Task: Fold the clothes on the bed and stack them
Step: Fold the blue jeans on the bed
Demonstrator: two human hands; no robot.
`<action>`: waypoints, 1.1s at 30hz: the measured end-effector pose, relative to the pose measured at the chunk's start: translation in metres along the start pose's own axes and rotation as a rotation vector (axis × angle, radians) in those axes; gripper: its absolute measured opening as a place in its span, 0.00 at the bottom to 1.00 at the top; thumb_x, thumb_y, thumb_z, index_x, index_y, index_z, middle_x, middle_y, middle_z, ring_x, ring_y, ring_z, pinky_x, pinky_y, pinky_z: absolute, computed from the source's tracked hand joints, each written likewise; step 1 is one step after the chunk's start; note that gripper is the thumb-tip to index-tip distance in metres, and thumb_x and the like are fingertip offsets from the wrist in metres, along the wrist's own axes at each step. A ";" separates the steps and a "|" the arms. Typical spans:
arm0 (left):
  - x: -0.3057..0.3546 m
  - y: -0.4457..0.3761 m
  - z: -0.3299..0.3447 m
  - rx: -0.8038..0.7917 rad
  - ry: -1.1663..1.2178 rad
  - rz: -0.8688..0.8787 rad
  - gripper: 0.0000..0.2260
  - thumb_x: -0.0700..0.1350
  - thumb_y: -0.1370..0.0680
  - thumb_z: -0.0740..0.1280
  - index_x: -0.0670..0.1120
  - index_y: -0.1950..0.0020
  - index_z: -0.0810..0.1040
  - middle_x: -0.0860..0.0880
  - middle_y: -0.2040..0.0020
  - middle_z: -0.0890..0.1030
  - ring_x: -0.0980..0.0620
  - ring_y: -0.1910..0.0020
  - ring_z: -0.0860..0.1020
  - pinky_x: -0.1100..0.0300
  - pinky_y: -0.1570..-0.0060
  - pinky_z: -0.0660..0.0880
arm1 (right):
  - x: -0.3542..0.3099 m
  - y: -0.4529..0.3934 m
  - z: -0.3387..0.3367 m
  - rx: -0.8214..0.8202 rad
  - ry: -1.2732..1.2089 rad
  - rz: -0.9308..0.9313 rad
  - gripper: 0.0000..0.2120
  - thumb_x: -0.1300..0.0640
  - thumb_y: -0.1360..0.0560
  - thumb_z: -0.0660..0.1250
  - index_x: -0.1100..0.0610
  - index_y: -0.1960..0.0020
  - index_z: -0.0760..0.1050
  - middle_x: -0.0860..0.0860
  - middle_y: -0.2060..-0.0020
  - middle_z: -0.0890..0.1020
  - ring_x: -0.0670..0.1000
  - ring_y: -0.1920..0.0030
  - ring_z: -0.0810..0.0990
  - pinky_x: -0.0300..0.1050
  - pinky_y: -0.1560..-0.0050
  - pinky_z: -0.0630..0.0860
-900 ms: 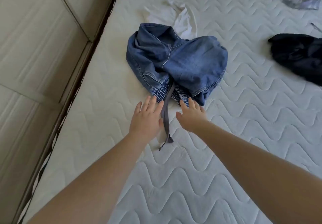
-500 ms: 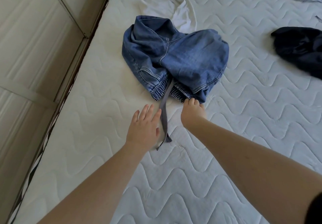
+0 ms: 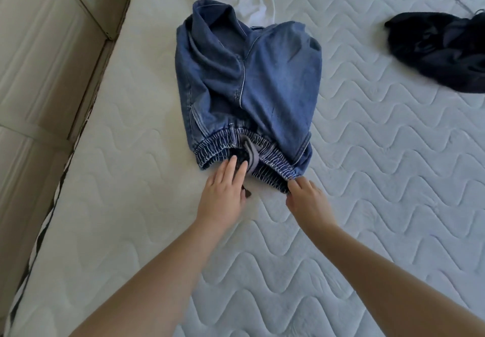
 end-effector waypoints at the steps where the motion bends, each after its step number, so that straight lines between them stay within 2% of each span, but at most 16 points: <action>1: 0.003 0.005 0.000 0.020 0.012 -0.012 0.26 0.45 0.19 0.60 0.46 0.22 0.59 0.43 0.22 0.60 0.42 0.24 0.60 0.47 0.28 0.61 | 0.006 0.015 -0.003 0.010 -0.047 0.011 0.04 0.64 0.24 0.64 0.63 0.50 0.75 0.58 0.53 0.78 0.61 0.54 0.77 0.56 0.56 0.74; 3: 0.006 0.016 0.003 0.031 0.015 -0.042 0.25 0.43 0.19 0.61 0.45 0.22 0.60 0.42 0.23 0.62 0.42 0.25 0.62 0.46 0.30 0.64 | 0.017 0.046 -0.008 0.021 -0.109 0.014 0.02 0.66 0.26 0.67 0.64 0.54 0.76 0.58 0.56 0.78 0.61 0.58 0.77 0.57 0.60 0.75; 6: 0.003 0.031 0.007 0.025 -0.049 -0.089 0.27 0.44 0.22 0.65 0.47 0.23 0.63 0.42 0.24 0.64 0.41 0.27 0.64 0.41 0.31 0.64 | 0.034 0.093 -0.011 0.026 -0.113 -0.004 0.06 0.69 0.32 0.73 0.64 0.59 0.76 0.57 0.62 0.78 0.60 0.64 0.78 0.52 0.68 0.76; 9: -0.005 0.046 0.026 -0.136 -0.145 -0.101 0.32 0.47 0.23 0.66 0.52 0.21 0.57 0.45 0.23 0.60 0.41 0.25 0.60 0.40 0.30 0.58 | 0.056 0.135 -0.009 0.019 -0.090 0.026 0.10 0.70 0.36 0.75 0.62 0.61 0.76 0.55 0.65 0.78 0.59 0.68 0.78 0.48 0.71 0.74; 11: -0.004 0.054 0.038 -0.225 -0.166 -0.089 0.32 0.42 0.22 0.64 0.54 0.21 0.56 0.44 0.25 0.63 0.41 0.26 0.61 0.41 0.31 0.59 | 0.065 0.156 -0.007 0.008 -0.065 0.048 0.11 0.70 0.38 0.77 0.62 0.61 0.76 0.54 0.65 0.78 0.58 0.69 0.78 0.48 0.72 0.74; 15: 0.008 0.063 0.045 -0.235 -0.061 -0.113 0.30 0.31 0.26 0.62 0.47 0.25 0.64 0.41 0.35 0.71 0.39 0.33 0.67 0.45 0.45 0.73 | 0.071 0.178 -0.006 -0.001 -0.046 0.055 0.12 0.67 0.39 0.80 0.61 0.62 0.77 0.55 0.67 0.79 0.59 0.70 0.78 0.50 0.70 0.76; 17: 0.013 0.070 0.043 -0.221 -0.011 -0.121 0.31 0.28 0.29 0.62 0.46 0.28 0.68 0.41 0.39 0.74 0.39 0.38 0.69 0.47 0.51 0.74 | 0.075 0.185 -0.006 -0.009 -0.058 0.059 0.12 0.62 0.38 0.81 0.61 0.63 0.78 0.55 0.67 0.80 0.59 0.69 0.79 0.49 0.70 0.76; 19: 0.016 0.086 0.037 -0.211 0.019 -0.109 0.30 0.27 0.30 0.63 0.46 0.31 0.72 0.42 0.43 0.76 0.39 0.42 0.71 0.48 0.54 0.73 | 0.078 0.196 -0.005 -0.034 -0.058 0.059 0.13 0.59 0.36 0.81 0.62 0.63 0.78 0.56 0.67 0.81 0.60 0.68 0.79 0.49 0.70 0.75; 21: 0.018 0.112 0.029 -0.215 0.057 -0.095 0.28 0.27 0.31 0.63 0.45 0.33 0.75 0.43 0.45 0.78 0.40 0.44 0.72 0.49 0.51 0.72 | 0.076 0.210 -0.006 -0.072 -0.027 0.047 0.12 0.59 0.36 0.81 0.62 0.63 0.79 0.57 0.65 0.81 0.60 0.66 0.81 0.49 0.70 0.76; 24: 0.026 0.161 0.012 -0.300 0.096 -0.047 0.28 0.28 0.29 0.64 0.46 0.30 0.74 0.45 0.42 0.77 0.43 0.39 0.70 0.51 0.42 0.70 | 0.061 0.237 -0.023 -0.091 -0.037 -0.052 0.11 0.67 0.39 0.80 0.64 0.63 0.79 0.59 0.62 0.82 0.61 0.65 0.82 0.52 0.67 0.80; 27: 0.034 0.208 -0.014 -0.396 0.077 -0.031 0.29 0.36 0.27 0.71 0.47 0.27 0.70 0.47 0.38 0.75 0.46 0.35 0.68 0.54 0.36 0.67 | 0.048 0.266 -0.045 -0.136 -0.075 -0.125 0.11 0.72 0.41 0.77 0.67 0.60 0.79 0.60 0.61 0.84 0.62 0.63 0.83 0.56 0.64 0.81; 29: 0.040 0.235 -0.038 -0.416 0.073 -0.028 0.28 0.41 0.26 0.72 0.48 0.27 0.70 0.48 0.38 0.75 0.47 0.35 0.68 0.55 0.37 0.66 | 0.043 0.286 -0.058 -0.179 -0.103 -0.111 0.09 0.73 0.36 0.72 0.67 0.56 0.79 0.61 0.62 0.83 0.64 0.61 0.82 0.57 0.63 0.80; 30: 0.045 0.248 -0.052 -0.433 0.068 -0.015 0.28 0.44 0.25 0.71 0.50 0.26 0.69 0.48 0.38 0.76 0.47 0.35 0.69 0.56 0.38 0.67 | 0.040 0.296 -0.065 -0.189 -0.118 -0.093 0.11 0.72 0.32 0.69 0.67 0.50 0.79 0.60 0.59 0.83 0.64 0.57 0.82 0.58 0.60 0.79; 32: 0.055 0.271 -0.074 -0.453 0.044 0.042 0.26 0.52 0.23 0.68 0.54 0.26 0.68 0.49 0.41 0.76 0.48 0.38 0.70 0.57 0.43 0.69 | 0.037 0.315 -0.074 -0.249 -0.096 -0.071 0.21 0.69 0.28 0.65 0.61 0.36 0.76 0.57 0.49 0.83 0.62 0.48 0.80 0.56 0.51 0.77; 33: 0.061 0.283 -0.085 -0.466 0.041 0.064 0.24 0.56 0.22 0.66 0.56 0.26 0.69 0.50 0.43 0.77 0.49 0.40 0.70 0.57 0.47 0.70 | 0.033 0.324 -0.078 -0.284 -0.078 -0.100 0.24 0.68 0.28 0.65 0.59 0.32 0.74 0.56 0.46 0.82 0.61 0.46 0.80 0.55 0.47 0.76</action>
Point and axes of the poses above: each hand's wrist, its own y-axis away from the middle knuckle, its own z-axis out of the palm, x = y × z, the point moved 7 cm from there along -y, towards the middle knuckle
